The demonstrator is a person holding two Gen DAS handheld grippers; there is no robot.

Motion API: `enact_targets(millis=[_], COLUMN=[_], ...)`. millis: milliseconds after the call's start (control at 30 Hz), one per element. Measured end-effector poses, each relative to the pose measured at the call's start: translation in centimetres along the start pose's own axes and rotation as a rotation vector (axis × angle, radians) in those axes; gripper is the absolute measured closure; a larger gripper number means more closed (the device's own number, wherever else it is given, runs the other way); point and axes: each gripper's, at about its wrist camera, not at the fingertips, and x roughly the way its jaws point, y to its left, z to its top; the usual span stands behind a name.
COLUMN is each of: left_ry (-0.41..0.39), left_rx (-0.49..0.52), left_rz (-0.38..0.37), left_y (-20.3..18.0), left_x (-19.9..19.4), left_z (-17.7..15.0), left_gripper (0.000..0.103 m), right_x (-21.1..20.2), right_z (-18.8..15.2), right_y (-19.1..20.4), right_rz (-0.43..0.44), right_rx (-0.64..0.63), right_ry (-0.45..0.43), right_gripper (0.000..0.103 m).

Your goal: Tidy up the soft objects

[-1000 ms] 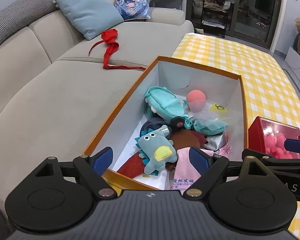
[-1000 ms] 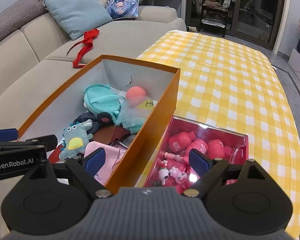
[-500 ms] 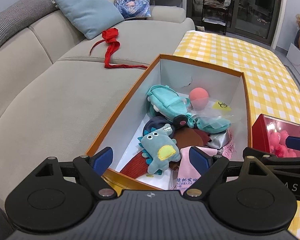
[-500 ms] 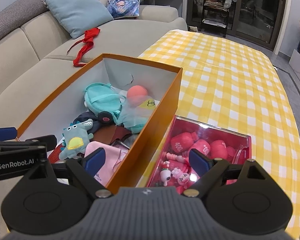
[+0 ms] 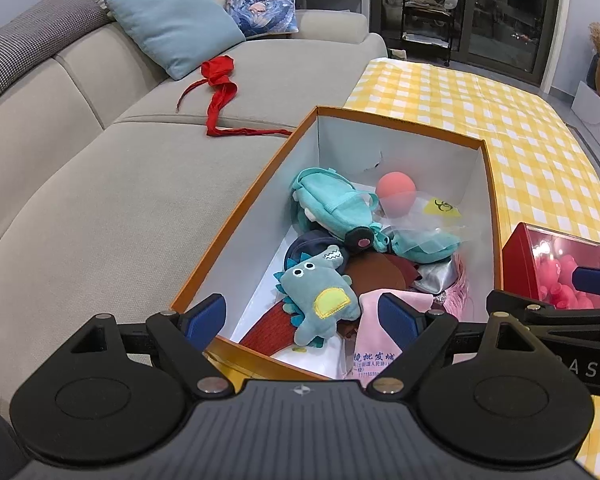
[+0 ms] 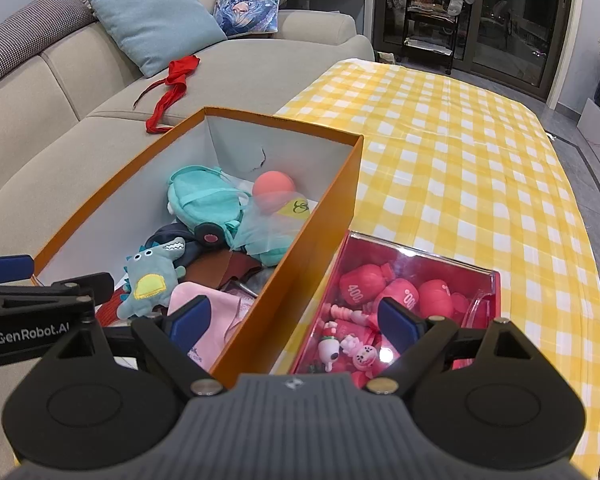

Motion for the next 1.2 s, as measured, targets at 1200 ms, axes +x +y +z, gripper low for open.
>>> enact_targets(millis=[1200], left_ry=[0.066], left_rx=[0.008], left_rz=[0.016], left_y=[1.3], left_x=[0.3], left_z=[-0.2], left_gripper=[0.003], right_x=[0.4], right_z=[-0.2], right_y=[1.2], right_rz=[0.018], right_rx=[-0.035], right_ry=[0.041], right_gripper=[0.014])
